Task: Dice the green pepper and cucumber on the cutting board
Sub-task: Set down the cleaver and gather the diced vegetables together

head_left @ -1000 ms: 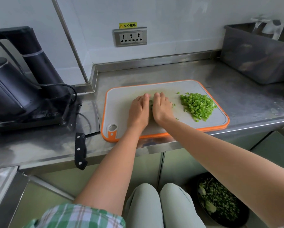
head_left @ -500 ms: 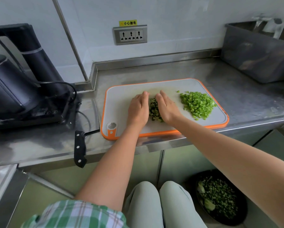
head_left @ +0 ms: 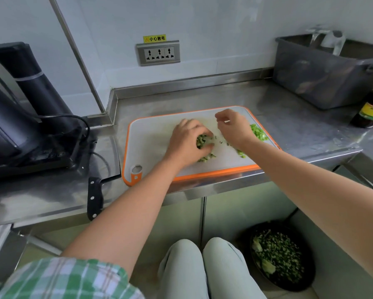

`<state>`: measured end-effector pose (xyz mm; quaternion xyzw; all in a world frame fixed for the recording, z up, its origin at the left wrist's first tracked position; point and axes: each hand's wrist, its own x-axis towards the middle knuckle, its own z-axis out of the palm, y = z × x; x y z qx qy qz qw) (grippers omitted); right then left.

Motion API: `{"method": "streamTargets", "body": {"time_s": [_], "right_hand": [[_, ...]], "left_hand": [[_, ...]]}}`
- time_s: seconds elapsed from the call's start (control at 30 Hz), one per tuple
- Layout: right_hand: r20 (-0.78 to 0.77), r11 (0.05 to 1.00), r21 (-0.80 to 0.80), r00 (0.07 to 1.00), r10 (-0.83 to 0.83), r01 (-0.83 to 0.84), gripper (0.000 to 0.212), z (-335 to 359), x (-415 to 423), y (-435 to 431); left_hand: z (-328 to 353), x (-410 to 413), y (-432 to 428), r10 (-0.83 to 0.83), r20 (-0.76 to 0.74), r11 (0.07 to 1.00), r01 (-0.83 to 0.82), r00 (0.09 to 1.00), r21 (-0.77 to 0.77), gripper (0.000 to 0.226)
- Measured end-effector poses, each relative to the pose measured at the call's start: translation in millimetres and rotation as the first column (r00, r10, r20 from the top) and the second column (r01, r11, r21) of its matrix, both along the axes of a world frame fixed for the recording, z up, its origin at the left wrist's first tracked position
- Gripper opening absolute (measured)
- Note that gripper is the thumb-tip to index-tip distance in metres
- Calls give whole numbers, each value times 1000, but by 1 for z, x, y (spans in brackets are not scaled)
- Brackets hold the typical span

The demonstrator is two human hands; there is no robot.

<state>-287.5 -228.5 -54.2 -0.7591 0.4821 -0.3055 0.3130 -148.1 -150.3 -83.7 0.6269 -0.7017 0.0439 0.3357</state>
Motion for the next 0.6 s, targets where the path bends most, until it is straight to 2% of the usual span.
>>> {"method": "streamTargets", "body": {"time_s": [0.07, 0.13, 0.3, 0.43, 0.6], "right_hand": [[23, 1000, 7, 999, -21, 21, 30, 0, -7, -4], [32, 1000, 14, 999, -23, 23, 32, -1, -14, -4], [-1, 1000, -13, 1000, -26, 26, 33, -4, -30, -8], [17, 999, -28, 999, -28, 28, 34, -4, -36, -10], [24, 996, -55, 997, -68, 70, 33, -3, -42, -16]], "left_hand": [[5, -20, -5, -106, 135, 986, 87, 985, 140, 23], [4, -34, -9, -127, 261, 976, 74, 957, 203, 15], [-1, -20, -9, -6, 353, 995, -31, 935, 100, 4], [-2, -9, -10, 72, 315, 994, -95, 946, 56, 7], [9, -52, -32, 63, 218, 991, -87, 974, 103, 10]]}}
